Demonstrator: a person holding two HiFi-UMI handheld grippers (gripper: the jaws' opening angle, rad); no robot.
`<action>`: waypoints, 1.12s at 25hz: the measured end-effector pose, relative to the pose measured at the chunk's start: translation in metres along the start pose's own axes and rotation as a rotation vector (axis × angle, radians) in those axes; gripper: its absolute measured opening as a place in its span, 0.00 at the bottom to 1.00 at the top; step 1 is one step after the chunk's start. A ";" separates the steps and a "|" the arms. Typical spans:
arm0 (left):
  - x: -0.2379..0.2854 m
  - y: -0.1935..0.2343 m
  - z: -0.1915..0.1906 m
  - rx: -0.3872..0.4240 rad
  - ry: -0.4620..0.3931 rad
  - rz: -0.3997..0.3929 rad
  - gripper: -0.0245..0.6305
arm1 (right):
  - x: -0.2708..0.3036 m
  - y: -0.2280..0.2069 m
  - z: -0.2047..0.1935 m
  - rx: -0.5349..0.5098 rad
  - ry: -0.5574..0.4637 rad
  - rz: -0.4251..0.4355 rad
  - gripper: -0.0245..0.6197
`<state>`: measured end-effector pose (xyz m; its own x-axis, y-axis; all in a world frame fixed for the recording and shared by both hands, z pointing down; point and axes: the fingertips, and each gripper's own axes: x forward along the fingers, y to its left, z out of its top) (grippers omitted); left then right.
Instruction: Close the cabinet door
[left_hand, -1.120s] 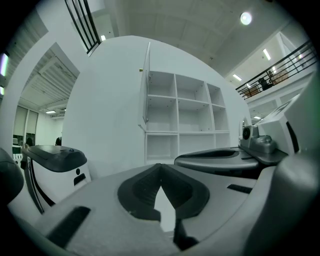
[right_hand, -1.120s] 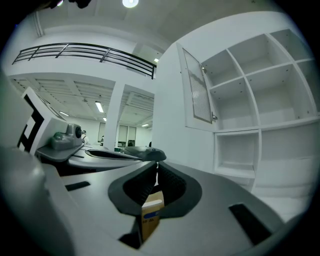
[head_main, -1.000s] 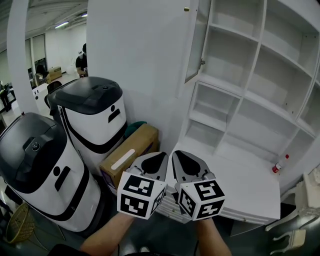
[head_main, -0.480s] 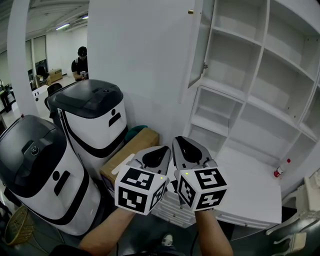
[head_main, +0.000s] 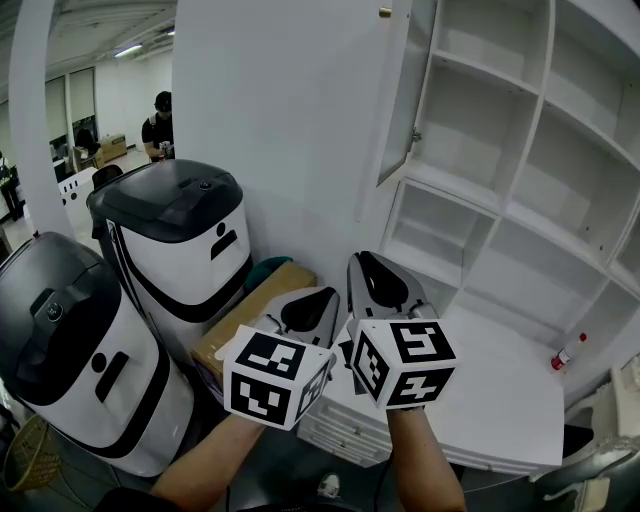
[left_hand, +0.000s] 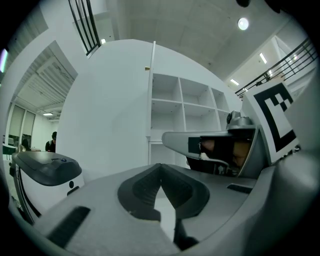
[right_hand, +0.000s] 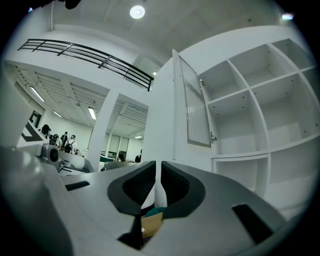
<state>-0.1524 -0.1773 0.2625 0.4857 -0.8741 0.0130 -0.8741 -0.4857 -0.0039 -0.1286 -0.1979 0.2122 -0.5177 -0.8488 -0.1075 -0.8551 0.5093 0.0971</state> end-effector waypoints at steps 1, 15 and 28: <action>0.005 0.002 0.000 -0.001 0.000 0.002 0.06 | 0.005 -0.004 0.002 -0.003 -0.004 -0.003 0.08; 0.056 0.040 0.007 -0.003 0.002 0.071 0.06 | 0.064 -0.041 0.018 -0.021 -0.033 -0.010 0.23; 0.066 0.045 0.018 0.003 -0.017 0.094 0.06 | 0.088 -0.052 0.009 -0.032 0.002 -0.041 0.33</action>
<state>-0.1592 -0.2573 0.2453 0.4017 -0.9158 -0.0045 -0.9158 -0.4017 -0.0072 -0.1297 -0.2975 0.1888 -0.4819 -0.8693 -0.1104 -0.8745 0.4690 0.1238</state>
